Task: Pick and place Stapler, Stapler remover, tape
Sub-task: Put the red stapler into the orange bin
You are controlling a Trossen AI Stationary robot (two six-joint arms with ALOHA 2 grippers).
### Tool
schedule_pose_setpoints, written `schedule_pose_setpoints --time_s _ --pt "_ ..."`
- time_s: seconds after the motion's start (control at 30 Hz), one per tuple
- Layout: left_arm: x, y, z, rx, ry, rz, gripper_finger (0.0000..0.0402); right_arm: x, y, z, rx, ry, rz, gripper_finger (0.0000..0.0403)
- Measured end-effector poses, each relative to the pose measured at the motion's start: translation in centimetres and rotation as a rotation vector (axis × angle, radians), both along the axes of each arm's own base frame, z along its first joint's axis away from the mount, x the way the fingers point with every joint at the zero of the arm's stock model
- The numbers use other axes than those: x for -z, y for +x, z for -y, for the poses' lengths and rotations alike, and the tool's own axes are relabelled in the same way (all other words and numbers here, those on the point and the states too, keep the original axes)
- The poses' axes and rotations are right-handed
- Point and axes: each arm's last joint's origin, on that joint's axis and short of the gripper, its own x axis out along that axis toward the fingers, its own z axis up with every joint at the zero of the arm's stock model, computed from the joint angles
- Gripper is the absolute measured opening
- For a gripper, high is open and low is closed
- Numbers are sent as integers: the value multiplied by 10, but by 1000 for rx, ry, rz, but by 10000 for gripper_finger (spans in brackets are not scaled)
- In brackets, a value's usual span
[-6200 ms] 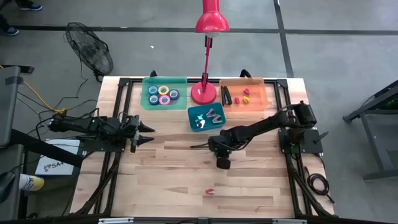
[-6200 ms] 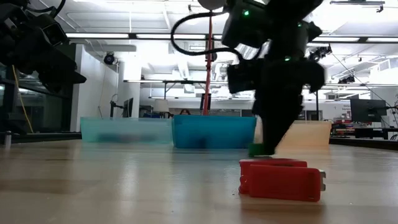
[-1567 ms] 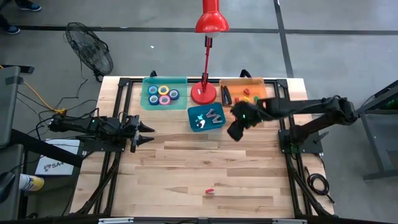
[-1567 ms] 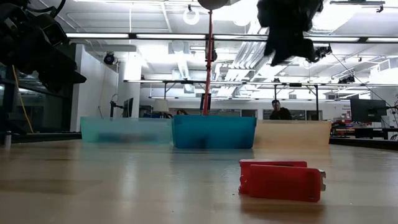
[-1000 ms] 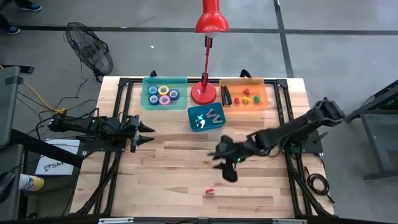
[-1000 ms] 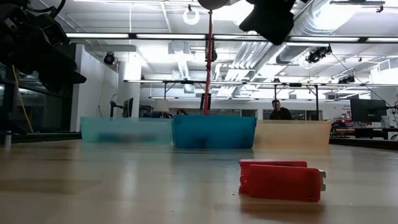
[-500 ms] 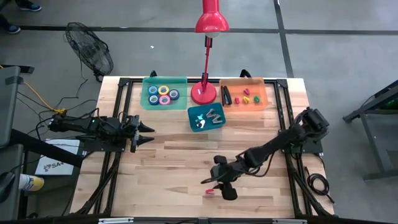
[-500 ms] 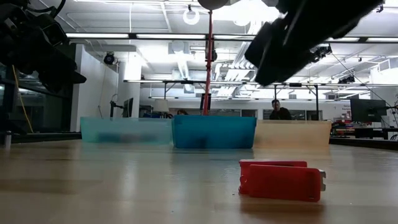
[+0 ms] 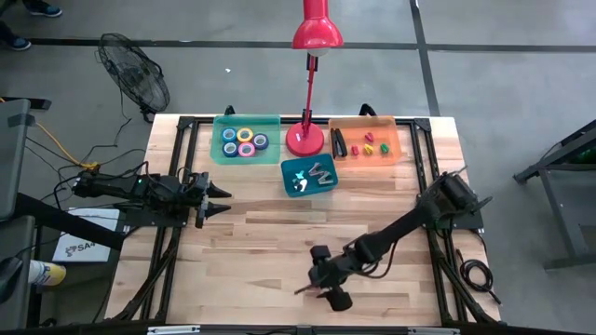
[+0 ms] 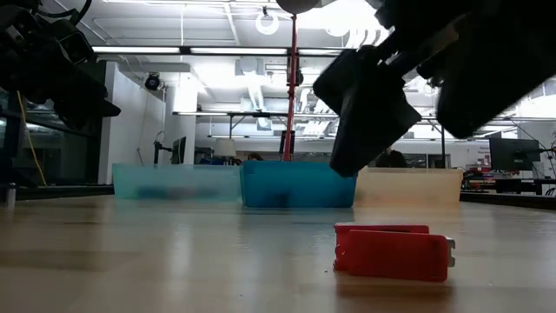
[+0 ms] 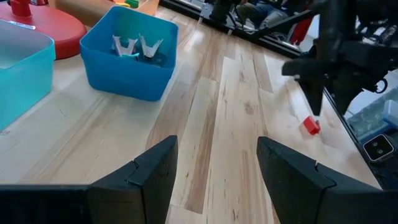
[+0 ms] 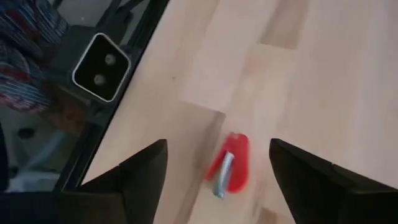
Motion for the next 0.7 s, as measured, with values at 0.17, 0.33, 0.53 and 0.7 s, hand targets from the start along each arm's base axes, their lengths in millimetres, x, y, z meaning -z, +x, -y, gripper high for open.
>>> schedule_pose_setpoints --time_s 0.17,0.33,0.53,0.7 --pt "0 0 0 0 0 0 217 8 5 -10 -10 -40 2 263" --pt "0 0 0 -1 0 1 217 21 5 -9 38 -70 -57 253" --pt "0 0 0 -2 0 1 217 24 3 -5 91 -109 -86 237" --pt "0 0 0 -2 0 0 217 25 2 -4 90 -117 -95 220"
